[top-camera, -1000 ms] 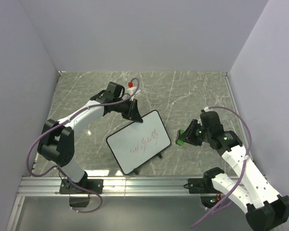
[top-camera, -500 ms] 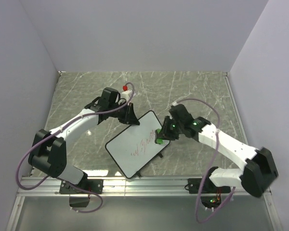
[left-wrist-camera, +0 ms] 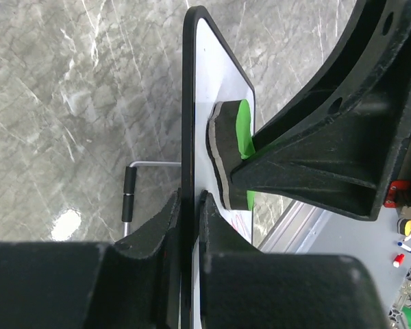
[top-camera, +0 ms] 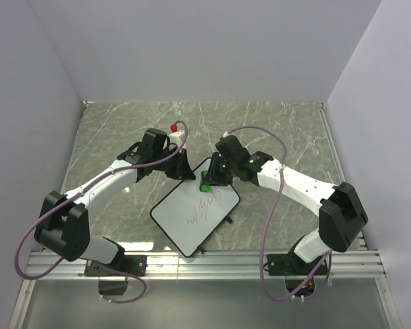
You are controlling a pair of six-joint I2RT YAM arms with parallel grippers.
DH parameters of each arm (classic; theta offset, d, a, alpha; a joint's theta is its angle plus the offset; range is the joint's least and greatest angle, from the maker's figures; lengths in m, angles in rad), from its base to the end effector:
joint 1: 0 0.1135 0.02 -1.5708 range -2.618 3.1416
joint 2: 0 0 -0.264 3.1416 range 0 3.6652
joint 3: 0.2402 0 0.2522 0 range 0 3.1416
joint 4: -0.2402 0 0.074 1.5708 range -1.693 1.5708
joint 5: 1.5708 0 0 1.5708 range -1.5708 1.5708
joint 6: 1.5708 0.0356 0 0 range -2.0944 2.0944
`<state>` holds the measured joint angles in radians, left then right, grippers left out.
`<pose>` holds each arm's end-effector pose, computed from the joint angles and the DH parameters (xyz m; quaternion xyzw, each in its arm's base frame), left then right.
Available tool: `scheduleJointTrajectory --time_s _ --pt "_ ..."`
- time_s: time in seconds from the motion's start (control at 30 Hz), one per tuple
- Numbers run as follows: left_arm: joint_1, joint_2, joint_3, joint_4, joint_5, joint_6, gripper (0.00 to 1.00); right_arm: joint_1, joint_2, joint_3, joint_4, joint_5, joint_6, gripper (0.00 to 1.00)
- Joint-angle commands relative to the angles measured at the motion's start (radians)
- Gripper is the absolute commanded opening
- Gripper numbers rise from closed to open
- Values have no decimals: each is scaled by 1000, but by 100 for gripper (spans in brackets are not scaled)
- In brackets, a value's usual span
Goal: Erase the whiteboard
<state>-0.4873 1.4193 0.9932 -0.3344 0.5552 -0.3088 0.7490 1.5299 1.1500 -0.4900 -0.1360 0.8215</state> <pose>0.2594 -0.1587 0.2560 0.1864 0.8707 -0.3791 0.2518 0.2380 0.2278 0.2586 0.0107 0.9373 0.2873 0.1971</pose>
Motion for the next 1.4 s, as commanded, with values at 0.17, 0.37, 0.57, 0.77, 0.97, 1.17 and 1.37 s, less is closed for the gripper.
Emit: scheduleJointTrajectory --time_s 0.17,0.37,0.57,0.77,0.97,1.17,1.37 --pt "-17 -39 -16 -121 -86 54 0 7 -134 -319 76 134 79 0" --pt "-17 -46 -13 -126 -89 53 0 6 -203 -487 134 142 116 0" --pt "-16 -60 -33 -111 -92 45 0 9 -200 -383 117 150 96 0" --pt "-20 -62 -30 -114 -104 48 0 24 -90 -90 64 147 48 0" --pt "-25 -83 -34 -115 -121 45 0 44 30 89 19 151 27 0" --pt "-25 -115 -47 -106 -143 37 0 50 -25 -76 53 161 62 0" --pt "-27 -123 -50 -103 -156 36 0 98 -109 -312 82 206 93 0"
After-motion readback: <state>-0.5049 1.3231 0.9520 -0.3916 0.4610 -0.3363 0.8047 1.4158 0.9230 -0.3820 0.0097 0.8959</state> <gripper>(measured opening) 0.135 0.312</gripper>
